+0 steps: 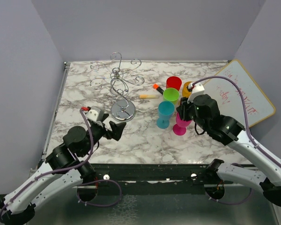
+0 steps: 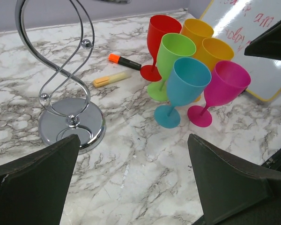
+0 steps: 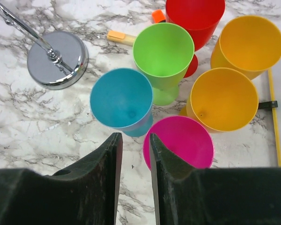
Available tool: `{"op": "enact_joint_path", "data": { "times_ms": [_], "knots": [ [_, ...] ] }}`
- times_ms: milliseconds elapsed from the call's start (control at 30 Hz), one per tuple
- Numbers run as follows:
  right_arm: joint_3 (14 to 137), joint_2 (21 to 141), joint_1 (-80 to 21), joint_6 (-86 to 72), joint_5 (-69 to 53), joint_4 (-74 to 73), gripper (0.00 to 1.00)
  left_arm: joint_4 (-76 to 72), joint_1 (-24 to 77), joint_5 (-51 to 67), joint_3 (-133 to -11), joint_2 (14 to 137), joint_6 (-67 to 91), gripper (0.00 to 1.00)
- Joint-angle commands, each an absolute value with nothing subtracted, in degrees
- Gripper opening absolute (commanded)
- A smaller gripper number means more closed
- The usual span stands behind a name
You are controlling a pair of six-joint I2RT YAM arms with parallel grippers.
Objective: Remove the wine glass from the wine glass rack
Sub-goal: Place the wine glass at the center of the board, then reset both arms
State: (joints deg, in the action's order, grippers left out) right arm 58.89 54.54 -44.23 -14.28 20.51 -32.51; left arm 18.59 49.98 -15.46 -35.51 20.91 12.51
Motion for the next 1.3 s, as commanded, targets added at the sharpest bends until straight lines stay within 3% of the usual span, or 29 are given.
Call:
{"op": "enact_joint_path", "data": {
  "times_ms": [0, 233, 400, 500, 700, 833, 1200, 1267],
  "knots": [
    [60.17, 52.28, -44.04, -14.09, 20.4, -30.07, 0.36, 24.72, 49.92, -15.88, -42.25, 28.93, 12.01, 0.99],
    [59.69, 49.33, -43.99, -15.97, 29.02, -31.32, 0.48, 27.71, 49.92, -28.47, -44.82, 36.27, 14.15, 0.99],
    [60.54, 51.97, -43.56, -19.91, 37.81, -36.93, 0.49, 28.13, 49.41, -31.67, -43.75, 38.47, 14.29, 0.99],
    [60.2, 53.2, -40.53, -20.66, 33.92, -36.46, 0.53, 25.4, 44.85, -30.59, -40.29, 38.76, 15.74, 0.99],
    [60.92, 55.95, -22.98, -18.73, 17.38, -33.83, 0.59, 20.17, 24.25, -11.77, -37.06, 38.87, 16.53, 0.99],
    [60.91, 57.69, -14.55, -17.47, 9.37, -32.28, 0.62, 20.26, 17.59, -10.72, -38.13, 39.85, 15.98, 0.99],
    [67.6, 62.29, -4.6, -14.02, 1.12, -27.37, 0.68, 19.61, -3.0, -1.39, -51.23, 51.37, 11.08, 0.99],
    [71.36, 63.82, -4.57, -14.67, 2.8, -28.59, 0.74, 19.86, -5.5, -2.97, -53.47, 52.52, 12.53, 0.99]
  ]
}}
